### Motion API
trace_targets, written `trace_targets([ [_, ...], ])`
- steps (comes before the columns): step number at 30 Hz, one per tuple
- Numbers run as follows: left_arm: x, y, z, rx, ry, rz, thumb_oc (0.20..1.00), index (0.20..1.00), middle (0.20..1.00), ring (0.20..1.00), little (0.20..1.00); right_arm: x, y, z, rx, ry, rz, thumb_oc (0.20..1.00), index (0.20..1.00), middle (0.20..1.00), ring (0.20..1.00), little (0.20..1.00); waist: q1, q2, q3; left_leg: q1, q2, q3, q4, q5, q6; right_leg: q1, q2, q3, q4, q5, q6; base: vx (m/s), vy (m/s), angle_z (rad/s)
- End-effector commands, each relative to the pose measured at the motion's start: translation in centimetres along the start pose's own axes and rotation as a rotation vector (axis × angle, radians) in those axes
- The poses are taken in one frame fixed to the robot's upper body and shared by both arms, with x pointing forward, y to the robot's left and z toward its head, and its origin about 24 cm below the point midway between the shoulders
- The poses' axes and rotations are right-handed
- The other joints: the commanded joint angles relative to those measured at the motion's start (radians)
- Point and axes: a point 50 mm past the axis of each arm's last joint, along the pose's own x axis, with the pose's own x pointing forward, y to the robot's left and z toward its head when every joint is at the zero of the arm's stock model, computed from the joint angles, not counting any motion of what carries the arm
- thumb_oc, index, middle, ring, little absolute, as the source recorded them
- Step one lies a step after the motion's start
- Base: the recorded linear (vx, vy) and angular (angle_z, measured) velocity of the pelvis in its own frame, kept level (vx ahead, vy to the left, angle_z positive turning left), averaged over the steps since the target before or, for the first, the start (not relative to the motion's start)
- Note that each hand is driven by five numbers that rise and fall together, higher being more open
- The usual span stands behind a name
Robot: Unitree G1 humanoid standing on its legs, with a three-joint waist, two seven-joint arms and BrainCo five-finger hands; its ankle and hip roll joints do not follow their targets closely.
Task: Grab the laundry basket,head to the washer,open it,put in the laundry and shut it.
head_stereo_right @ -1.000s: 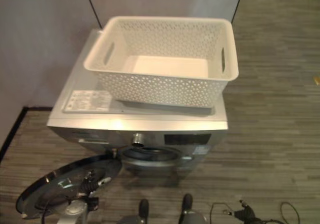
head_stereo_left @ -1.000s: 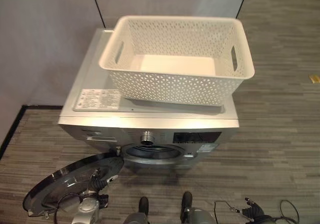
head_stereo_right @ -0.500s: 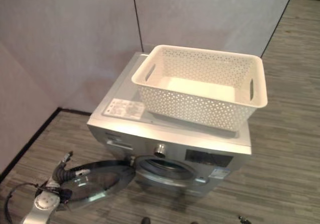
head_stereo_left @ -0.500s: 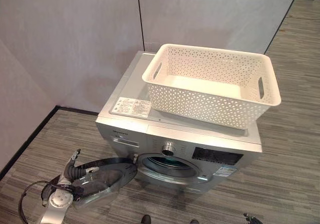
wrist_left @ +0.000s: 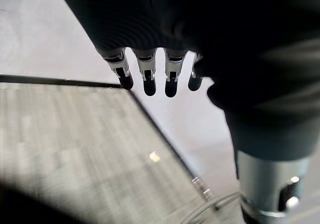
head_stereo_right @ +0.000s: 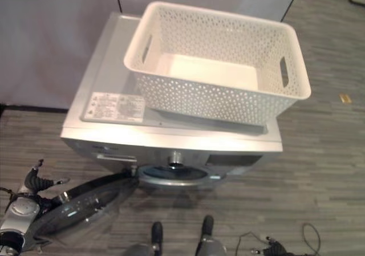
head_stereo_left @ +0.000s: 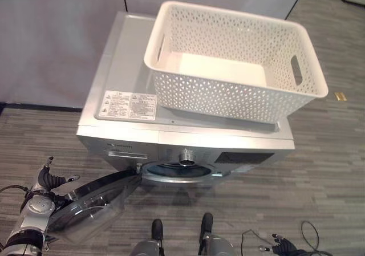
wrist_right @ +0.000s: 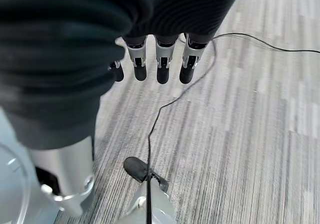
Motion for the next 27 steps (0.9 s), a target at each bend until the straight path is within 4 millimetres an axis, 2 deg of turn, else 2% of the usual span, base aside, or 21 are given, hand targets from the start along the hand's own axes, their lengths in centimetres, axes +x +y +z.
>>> trace_targets([
  [1,-0.1,0.5,-1.7,0.041,0.078,-0.01,1.0,1.0,1.0,1.0,1.0,0.1,-0.1,0.0,0.02,0.012,0.006,1.0,1.0,1.0,1.0,1.0,0.009,-0.001,0.007,-0.071,0.02,-0.03,0.072,-0.027,-0.023,0.058,-0.045,0.036,0.042,0.09,0.08,-0.06,0.038,-0.06],
  [2,-0.2,-0.1,-2.2,0.072,0.112,-0.043,1.0,1.0,1.0,1.0,1.0,0.1,-0.2,0.3,0.027,-0.001,0.008,1.0,1.0,1.0,1.0,1.0,-0.003,0.005,0.008,-0.086,0.024,-0.034,0.069,-0.014,-0.015,0.047,-0.004,0.077,0.098,0.039,0.057,-0.08,0.072,0.02],
  [3,-0.3,-0.5,-2.6,0.103,0.134,-0.071,1.0,1.0,1.0,1.0,1.0,0.1,-0.2,0.3,0.037,-0.002,0.008,1.0,1.0,1.0,1.0,1.0,-0.005,0.009,0.0,-0.093,0.027,-0.032,0.058,-0.002,-0.011,0.057,0.029,0.086,0.119,-0.014,0.037,-0.12,0.095,0.04],
  [4,-0.9,-1.3,-3.8,0.128,0.183,-0.116,1.0,1.0,1.0,1.0,1.0,0.1,-0.3,0.3,0.036,-0.001,0.006,1.0,1.0,1.0,1.0,1.0,0.007,0.013,-0.006,-0.097,0.036,-0.012,0.051,0.004,-0.011,0.076,0.033,0.042,0.124,-0.045,0.027,-0.11,0.076,-0.1],
  [5,-1.3,-1.9,-4.5,0.132,0.212,-0.138,1.0,1.0,1.0,1.0,1.0,0.1,-0.4,0.4,0.026,-0.005,0.008,1.0,1.0,1.0,1.0,1.0,0.017,0.017,-0.009,-0.094,0.044,0.0,0.038,0.014,-0.012,0.088,0.048,0.025,0.149,-0.074,0.022,-0.08,0.043,-0.15],
  [9,-3.1,-4.7,-6.9,0.2,0.303,-0.258,1.0,1.0,1.0,1.0,1.0,0.1,-0.7,0.4,-0.017,-0.001,0.012,1.0,1.0,1.0,1.0,1.0,0.028,0.031,-0.025,-0.086,0.064,0.004,0.004,0.056,-0.016,0.12,0.088,0.094,0.242,-0.114,0.011,-0.04,-0.066,-0.52],
  [11,-3.3,-5.0,-7.0,0.197,0.307,-0.269,1.0,1.0,1.0,1.0,1.0,0.0,-1.0,0.4,-0.019,-0.002,0.006,1.0,1.0,1.0,1.0,1.0,0.03,0.03,-0.03,-0.092,0.068,0.001,0.006,0.062,-0.019,0.135,0.089,0.119,0.227,-0.107,0.011,-0.04,-0.156,-0.05],
  [12,-3.7,-6.0,-7.1,0.194,0.303,-0.291,1.0,1.0,1.0,1.0,1.0,-0.1,-1.8,0.5,-0.025,-0.01,-0.013,1.0,1.0,1.0,1.0,1.0,0.034,0.021,-0.034,-0.107,0.076,-0.009,0.022,0.071,-0.028,0.18,0.097,0.154,0.171,-0.148,0.003,-0.06,-0.224,0.03],
  [13,-3.9,-6.2,-7.3,0.187,0.318,-0.29,1.0,1.0,1.0,1.0,1.0,0.0,-1.9,0.8,-0.028,-0.02,-0.016,1.0,1.0,1.0,1.0,1.0,0.032,0.018,-0.035,-0.125,0.084,-0.009,0.039,0.078,-0.034,0.185,0.107,0.164,0.161,-0.169,-0.003,-0.15,-0.393,0.03],
  [14,-3.8,-6.4,-7.1,0.162,0.32,-0.272,1.0,1.0,1.0,1.0,1.0,0.0,-2.6,2.0,-0.053,-0.06,-0.031,1.0,1.0,1.0,1.0,1.0,0.041,0.013,-0.028,-0.155,0.111,-0.006,0.071,0.098,-0.048,0.196,0.127,0.14,0.136,-0.225,-0.027,-0.17,-0.38,0.03],
  [15,-3.8,-6.5,-7.1,0.154,0.325,-0.263,1.0,1.0,1.0,1.0,1.0,0.0,-2.7,2.4,-0.071,-0.08,-0.031,1.0,1.0,1.0,1.0,1.0,0.045,0.012,-0.025,-0.165,0.13,-0.011,0.077,0.117,-0.058,0.194,0.145,0.133,0.138,-0.249,-0.036,-0.14,-0.298,-0.22],
  [17,-3.8,-6.5,-7.1,0.154,0.325,-0.263,1.0,1.0,1.0,1.0,1.0,0.0,-2.7,2.4,-0.071,-0.08,-0.031,1.0,1.0,1.0,1.0,1.0,0.044,0.013,-0.026,-0.167,0.13,-0.012,0.078,0.117,-0.059,0.193,0.146,0.133,0.139,-0.25,-0.037,-0.1,-0.203,-0.29],
  [18,-3.2,-6.8,-6.0,0.118,0.301,-0.254,1.0,1.0,1.0,1.0,1.0,-0.2,-3.8,3.4,-0.142,-0.123,-0.045,1.0,1.0,1.0,1.0,1.0,0.044,0.024,0.003,-0.19,0.169,-0.054,0.078,0.181,-0.083,0.161,0.2,0.132,0.188,-0.286,-0.071,-0.23,-0.426,-0.03],
  [20,-3.0,-7.6,-5.1,0.085,0.287,-0.255,1.0,1.0,1.0,1.0,1.0,-0.6,-5.2,4.2,-0.243,-0.154,-0.072,1.0,1.0,1.0,1.0,1.0,0.032,0.039,0.024,-0.19,0.205,-0.086,0.021,0.26,-0.116,0.145,0.246,0.106,0.19,-0.291,-0.094,-0.26,-0.468,0.33],
  [21,-2.8,-8.0,-4.4,0.073,0.274,-0.258,1.0,1.0,1.0,1.0,1.0,-0.9,-6.2,4.2,-0.273,-0.151,-0.097,1.0,1.0,1.0,1.0,1.0,0.029,0.047,0.03,-0.189,0.228,-0.095,-0.037,0.3,-0.14,0.144,0.26,0.093,0.185,-0.295,-0.092,-0.18,-0.293,0.74],
  [22,-2.8,-8.5,-4.0,0.066,0.263,-0.267,1.0,1.0,1.0,1.0,1.0,-1.0,-6.9,4.3,-0.272,-0.148,-0.117,1.0,1.0,1.0,1.0,1.0,0.024,0.051,0.034,-0.181,0.241,-0.098,-0.077,0.317,-0.146,0.142,0.265,0.086,0.18,-0.291,-0.093,-0.19,-0.257,1.1],
  [23,-2.6,-9.2,-3.0,0.06,0.236,-0.276,1.0,1.0,1.0,1.0,1.0,-1.2,-7.7,4.2,-0.276,-0.137,-0.149,1.0,1.0,1.0,1.0,1.0,0.019,0.052,0.04,-0.195,0.255,-0.099,-0.101,0.314,-0.162,0.139,0.264,0.074,0.169,-0.279,-0.091,-0.2,-0.194,0.97],
  [24,-2.7,-10.3,-2.2,0.048,0.214,-0.298,1.0,1.0,1.0,1.0,1.0,-1.2,-8.4,4.3,-0.275,-0.131,-0.172,1.0,1.0,1.0,1.0,1.0,0.017,0.043,0.044,-0.181,0.254,-0.09,-0.101,0.293,-0.15,0.133,0.251,0.065,0.162,-0.266,-0.088,-0.23,-0.2,0.68],
  [25,-2.9,-11.3,-1.5,0.02,0.202,-0.313,1.0,1.0,1.0,1.0,1.0,-1.2,-8.8,4.5,-0.28,-0.127,-0.187,1.0,1.0,1.0,1.0,1.0,0.015,0.034,0.046,-0.147,0.23,-0.103,-0.076,0.27,-0.131,0.135,0.244,0.07,0.141,-0.248,-0.088,-0.21,-0.184,0.21],
  [27,-3.8,-13.1,-1.3,-0.028,0.196,-0.344,1.0,1.0,1.0,1.0,1.0,-1.1,-8.6,4.0,-0.26,-0.105,-0.207,1.0,1.0,1.0,1.0,1.0,0.009,0.024,0.023,-0.115,0.183,-0.112,-0.055,0.226,-0.121,0.141,0.235,0.082,0.084,-0.21,-0.08,-0.13,-0.16,-0.13],
])
